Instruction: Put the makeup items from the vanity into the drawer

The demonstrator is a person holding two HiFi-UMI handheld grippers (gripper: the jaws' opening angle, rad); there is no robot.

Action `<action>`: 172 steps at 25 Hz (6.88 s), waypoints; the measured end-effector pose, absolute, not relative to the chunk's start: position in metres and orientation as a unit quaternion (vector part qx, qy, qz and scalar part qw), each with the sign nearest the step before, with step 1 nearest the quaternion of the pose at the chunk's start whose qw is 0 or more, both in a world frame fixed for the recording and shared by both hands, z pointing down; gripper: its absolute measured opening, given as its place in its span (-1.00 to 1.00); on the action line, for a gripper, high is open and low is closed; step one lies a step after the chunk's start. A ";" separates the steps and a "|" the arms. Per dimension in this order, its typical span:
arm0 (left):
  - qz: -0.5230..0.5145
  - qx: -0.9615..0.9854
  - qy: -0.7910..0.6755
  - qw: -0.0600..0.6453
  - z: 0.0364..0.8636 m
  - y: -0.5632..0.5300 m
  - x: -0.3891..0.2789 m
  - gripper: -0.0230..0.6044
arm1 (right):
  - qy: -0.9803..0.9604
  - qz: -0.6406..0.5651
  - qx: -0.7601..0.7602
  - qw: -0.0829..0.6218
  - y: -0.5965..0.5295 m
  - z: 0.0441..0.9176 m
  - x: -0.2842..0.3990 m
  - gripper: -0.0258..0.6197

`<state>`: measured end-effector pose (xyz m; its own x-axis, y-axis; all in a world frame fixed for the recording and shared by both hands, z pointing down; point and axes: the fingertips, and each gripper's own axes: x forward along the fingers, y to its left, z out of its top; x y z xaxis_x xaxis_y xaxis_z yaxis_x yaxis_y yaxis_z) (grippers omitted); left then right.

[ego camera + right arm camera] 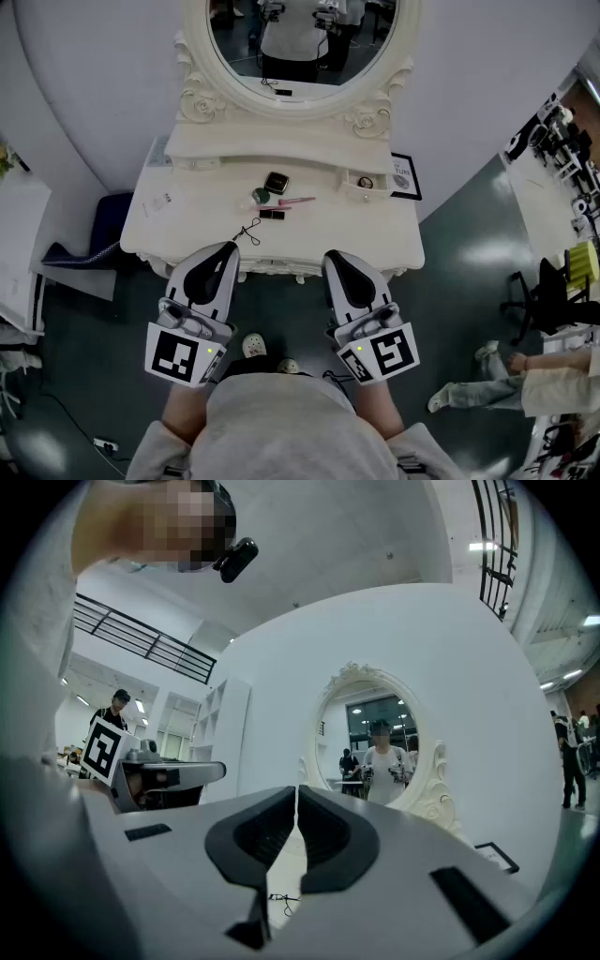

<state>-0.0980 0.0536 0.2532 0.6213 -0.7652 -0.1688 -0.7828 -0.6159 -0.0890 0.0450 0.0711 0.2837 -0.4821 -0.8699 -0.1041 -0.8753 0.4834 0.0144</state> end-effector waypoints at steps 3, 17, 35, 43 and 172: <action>0.052 -0.898 0.431 0.075 0.257 0.049 -0.102 -0.88 | 0.859 0.032 -0.509 0.040 0.067 0.286 0.040 -0.84; 0.039 -0.903 0.420 0.079 0.265 0.016 -0.120 -0.88 | 0.851 0.022 -0.521 0.060 0.036 0.290 0.025 -0.84; 0.068 -0.915 0.390 0.077 0.262 -0.026 -0.130 -0.88 | 0.836 0.024 -0.544 0.063 0.003 0.293 0.013 -0.84; 0.062 -0.916 0.389 0.076 0.266 -0.044 -0.122 -0.88 | 0.837 0.023 -0.543 0.057 -0.015 0.297 0.018 -0.84; -0.043 -0.882 0.467 0.052 0.308 -0.113 -0.057 -0.88 | 0.920 -0.088 -0.365 -0.114 -0.130 0.459 0.067 -0.63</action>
